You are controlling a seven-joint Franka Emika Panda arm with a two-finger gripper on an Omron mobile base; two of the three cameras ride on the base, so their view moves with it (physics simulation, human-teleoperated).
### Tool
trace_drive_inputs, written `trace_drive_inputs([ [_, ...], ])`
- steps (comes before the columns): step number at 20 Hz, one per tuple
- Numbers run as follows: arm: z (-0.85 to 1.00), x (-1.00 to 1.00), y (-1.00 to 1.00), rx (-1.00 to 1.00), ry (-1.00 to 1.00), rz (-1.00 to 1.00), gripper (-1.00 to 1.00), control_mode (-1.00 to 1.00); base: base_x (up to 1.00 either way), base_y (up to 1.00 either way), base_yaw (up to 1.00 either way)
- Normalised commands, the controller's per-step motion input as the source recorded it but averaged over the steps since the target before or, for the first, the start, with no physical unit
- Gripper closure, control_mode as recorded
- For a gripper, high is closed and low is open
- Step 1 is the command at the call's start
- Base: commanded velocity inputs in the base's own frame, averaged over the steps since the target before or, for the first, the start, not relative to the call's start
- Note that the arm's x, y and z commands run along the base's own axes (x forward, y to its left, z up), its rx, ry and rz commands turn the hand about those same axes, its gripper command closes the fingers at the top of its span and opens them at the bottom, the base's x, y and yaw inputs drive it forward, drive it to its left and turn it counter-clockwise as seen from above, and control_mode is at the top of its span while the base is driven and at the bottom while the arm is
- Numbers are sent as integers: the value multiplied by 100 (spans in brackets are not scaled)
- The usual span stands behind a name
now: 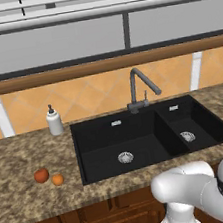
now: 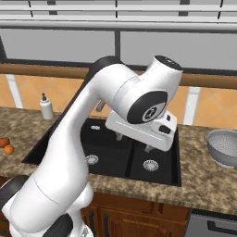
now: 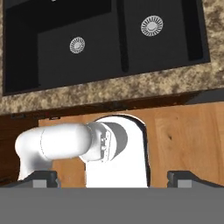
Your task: Put the colander in the sink, put the orange, tangerine in the colander, and turn on the sink faucet and pour water over the colander.
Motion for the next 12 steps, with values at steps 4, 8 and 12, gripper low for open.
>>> trace_drive_inputs([
  [4,-19,30,-50,2,0,-4,-100,-100,0,0,0],
  [8,-31,34,-32,0,0,-16,-100,-100,0,0,0],
  [12,-49,48,-18,0,0,-25,-100,-100,0,0,0],
])
